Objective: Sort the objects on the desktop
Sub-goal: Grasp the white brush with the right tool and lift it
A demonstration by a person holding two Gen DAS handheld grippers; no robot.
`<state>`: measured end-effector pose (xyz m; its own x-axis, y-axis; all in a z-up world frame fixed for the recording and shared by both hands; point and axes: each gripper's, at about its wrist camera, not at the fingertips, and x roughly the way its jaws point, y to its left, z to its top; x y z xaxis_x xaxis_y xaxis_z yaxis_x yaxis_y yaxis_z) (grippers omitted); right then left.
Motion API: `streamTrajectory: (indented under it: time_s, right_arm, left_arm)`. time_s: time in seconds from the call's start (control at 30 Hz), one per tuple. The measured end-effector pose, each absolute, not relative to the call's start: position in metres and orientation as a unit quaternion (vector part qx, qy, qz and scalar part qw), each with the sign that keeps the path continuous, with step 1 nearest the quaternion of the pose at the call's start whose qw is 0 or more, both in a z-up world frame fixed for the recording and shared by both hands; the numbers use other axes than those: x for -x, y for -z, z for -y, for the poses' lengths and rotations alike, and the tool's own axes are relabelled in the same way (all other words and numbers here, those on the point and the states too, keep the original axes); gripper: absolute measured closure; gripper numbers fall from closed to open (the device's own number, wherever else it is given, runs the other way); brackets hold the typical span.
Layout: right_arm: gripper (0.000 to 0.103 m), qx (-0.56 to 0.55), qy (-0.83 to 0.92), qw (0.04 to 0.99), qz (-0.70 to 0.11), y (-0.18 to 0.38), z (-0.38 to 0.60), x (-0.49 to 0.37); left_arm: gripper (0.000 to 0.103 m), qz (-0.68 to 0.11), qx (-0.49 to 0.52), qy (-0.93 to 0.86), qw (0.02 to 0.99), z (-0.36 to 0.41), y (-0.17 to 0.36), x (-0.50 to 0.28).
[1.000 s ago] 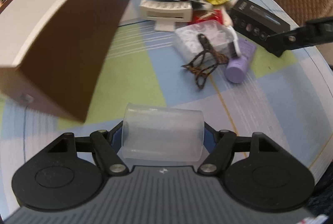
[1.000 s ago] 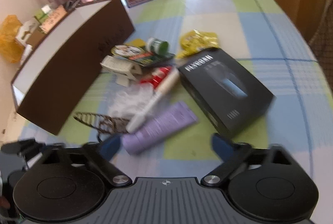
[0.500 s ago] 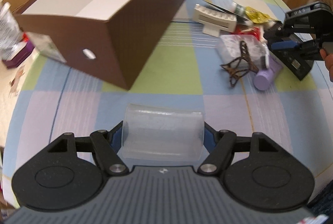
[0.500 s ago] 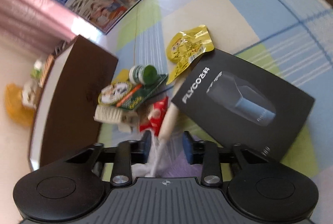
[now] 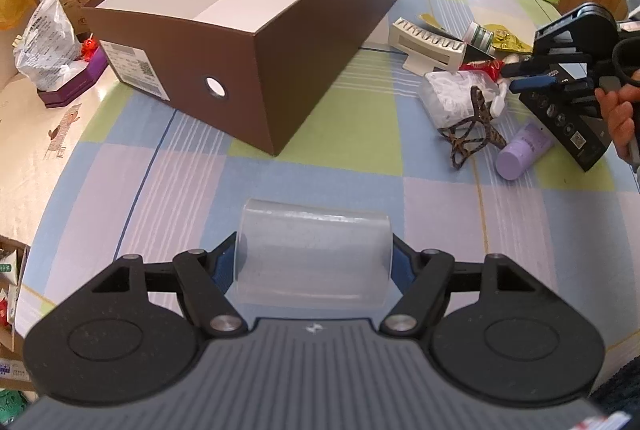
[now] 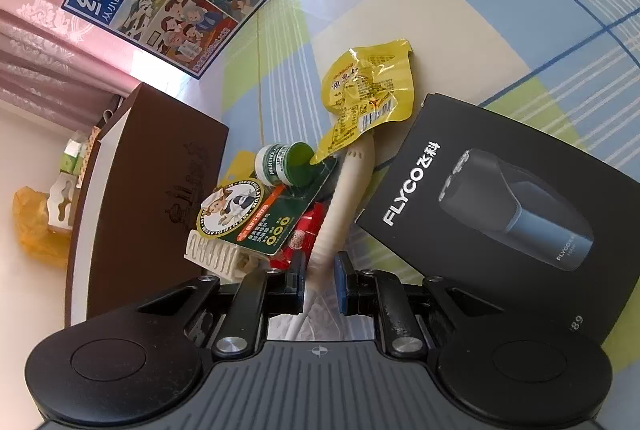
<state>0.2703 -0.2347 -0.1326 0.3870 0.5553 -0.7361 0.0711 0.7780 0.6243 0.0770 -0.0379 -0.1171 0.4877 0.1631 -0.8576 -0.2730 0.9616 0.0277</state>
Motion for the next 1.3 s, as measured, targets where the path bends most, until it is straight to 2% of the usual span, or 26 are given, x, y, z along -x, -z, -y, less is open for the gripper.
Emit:
streamTrajectory:
  time_s: [0.3, 0.4, 0.47, 0.5, 0.53, 0.57, 0.63, 0.67, 0.8, 1.13, 1.3]
  right_arm:
    - [0.098, -0.307, -0.189, 0.759, -0.542, 0.115, 0.273, -0.255]
    - [0.101, -0.254, -0.223, 0.756, -0.56, 0.107, 0.276, -0.243]
    - [0.1, -0.169, -0.264, 0.769, -0.557, 0.099, 0.268, -0.231]
    - [0.099, -0.135, -0.272, 0.779, -0.549, 0.095, 0.264, -0.223]
    - [0.094, -0.098, -0.283, 0.788, -0.538, 0.092, 0.26, -0.216]
    - [0.082, -0.068, -0.292, 0.797, -0.525, 0.09, 0.255, -0.209]
    - [0.07, -0.038, -0.288, 0.815, -0.502, 0.088, 0.25, -0.203]
    - [0.068, -0.033, -0.286, 0.821, -0.494, 0.088, 0.249, -0.203]
    - [0.067, -0.002, -0.277, 0.834, -0.477, 0.091, 0.241, -0.205]
    - [0.068, 0.155, -0.236, 0.849, -0.447, 0.121, 0.21, -0.21]
    - [0.07, 0.136, -0.195, 0.845, -0.479, 0.132, 0.213, -0.234]
  left_arm:
    - [0.033, -0.478, 0.06, -0.135, 0.866, 0.045, 0.105, -0.065]
    - [0.033, -0.475, 0.058, -0.131, 0.868, 0.049, 0.103, -0.063]
    - [0.033, -0.475, 0.057, -0.128, 0.869, 0.052, 0.103, -0.063]
    - [0.033, -0.475, 0.056, -0.128, 0.869, 0.054, 0.102, -0.063]
    - [0.033, -0.474, 0.056, -0.128, 0.869, 0.055, 0.102, -0.063]
    - [0.033, -0.474, 0.056, -0.128, 0.87, 0.056, 0.102, -0.063]
    - [0.033, -0.472, 0.057, -0.128, 0.87, 0.058, 0.102, -0.062]
    - [0.033, -0.471, 0.057, -0.129, 0.871, 0.059, 0.102, -0.061]
    - [0.033, -0.466, 0.058, -0.132, 0.873, 0.057, 0.1, -0.057]
    - [0.033, -0.467, 0.07, -0.122, 0.873, 0.029, 0.104, -0.06]
    - [0.033, -0.471, 0.068, -0.106, 0.873, 0.009, 0.104, -0.066]
